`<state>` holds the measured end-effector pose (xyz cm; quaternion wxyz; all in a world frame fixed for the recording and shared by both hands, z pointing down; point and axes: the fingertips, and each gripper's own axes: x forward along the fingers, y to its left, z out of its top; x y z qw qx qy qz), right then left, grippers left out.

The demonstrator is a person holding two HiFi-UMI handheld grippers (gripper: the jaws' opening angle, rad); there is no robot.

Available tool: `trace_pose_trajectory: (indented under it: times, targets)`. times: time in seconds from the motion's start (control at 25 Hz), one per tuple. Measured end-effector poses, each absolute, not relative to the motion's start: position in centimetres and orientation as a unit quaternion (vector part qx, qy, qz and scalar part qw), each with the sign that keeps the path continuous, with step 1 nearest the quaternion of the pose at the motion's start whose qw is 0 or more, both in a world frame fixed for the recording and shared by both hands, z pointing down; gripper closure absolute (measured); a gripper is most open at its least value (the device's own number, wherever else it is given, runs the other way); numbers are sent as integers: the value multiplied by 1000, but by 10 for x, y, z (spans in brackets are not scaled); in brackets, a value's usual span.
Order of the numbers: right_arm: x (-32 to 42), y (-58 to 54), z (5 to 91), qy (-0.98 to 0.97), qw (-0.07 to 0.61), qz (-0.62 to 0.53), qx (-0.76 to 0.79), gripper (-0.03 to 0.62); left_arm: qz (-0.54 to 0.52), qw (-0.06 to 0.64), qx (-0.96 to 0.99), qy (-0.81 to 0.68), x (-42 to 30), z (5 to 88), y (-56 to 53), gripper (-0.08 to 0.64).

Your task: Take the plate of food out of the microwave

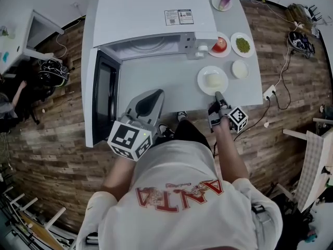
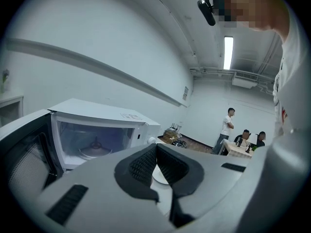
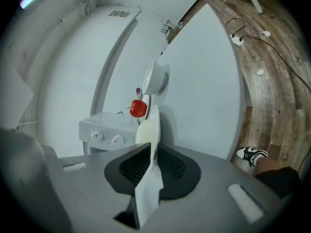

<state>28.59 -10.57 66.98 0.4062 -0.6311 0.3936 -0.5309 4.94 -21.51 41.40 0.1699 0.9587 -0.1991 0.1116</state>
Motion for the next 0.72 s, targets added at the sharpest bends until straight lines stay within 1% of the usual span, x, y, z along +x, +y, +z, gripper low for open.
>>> trace_pose_trajectory:
  times: [0.16,0.24,0.28,0.36,0.4,0.56,0.64,0.72]
  targets:
    - [286,-108,668,416,363,-539,-635,532,107,180,956,-206,46,416,-218,551]
    - [284,-110,670,426,328,-549,-640,489,104,182,956,-207,46,416,-218,551]
    - [282,-110,671,434,304,-553,-643,478,104,183,956,-207,47,416,-218,551]
    - [278,-112,673,457,244,-555,-651,446,102,185,955,-206,47,416,-217,551]
    - [275,-112,674,472,204,-552,-656,443,100,187,955,-205,48,417,-216,551]
    - [264,-107,682,525,9,-525,-669,439,92,200,954,-205,47,417,-215,551]
    - [262,-103,684,532,-44,-515,-671,439,88,204,953,-208,46,416,-215,551]
    - [261,-99,684,532,-65,-510,-672,440,83,205,952,-212,44,415,-216,551]
